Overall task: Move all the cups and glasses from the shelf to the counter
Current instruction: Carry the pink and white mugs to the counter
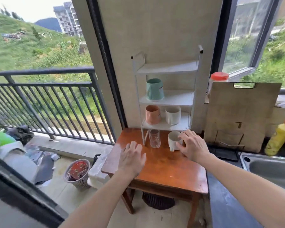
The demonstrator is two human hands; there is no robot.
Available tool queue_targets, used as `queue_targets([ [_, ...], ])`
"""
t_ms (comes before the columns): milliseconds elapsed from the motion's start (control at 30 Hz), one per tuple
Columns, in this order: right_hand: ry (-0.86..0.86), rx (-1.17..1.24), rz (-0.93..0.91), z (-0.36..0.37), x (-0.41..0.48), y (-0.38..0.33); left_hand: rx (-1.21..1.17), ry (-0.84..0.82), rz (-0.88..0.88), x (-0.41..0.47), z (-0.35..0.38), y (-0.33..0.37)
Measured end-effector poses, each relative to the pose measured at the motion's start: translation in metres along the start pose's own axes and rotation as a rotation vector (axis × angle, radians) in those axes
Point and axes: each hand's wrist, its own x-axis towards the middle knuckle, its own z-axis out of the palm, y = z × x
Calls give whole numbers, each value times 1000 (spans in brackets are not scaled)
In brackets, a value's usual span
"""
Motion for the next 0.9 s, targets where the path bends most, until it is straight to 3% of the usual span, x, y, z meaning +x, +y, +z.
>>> queue_targets([
  [633,-64,131,520,79,159,19,-326,-148,-70,207,95,-32],
  [900,-62,189,585,84,163,21,-589,-155,-180,238,119,-28],
])
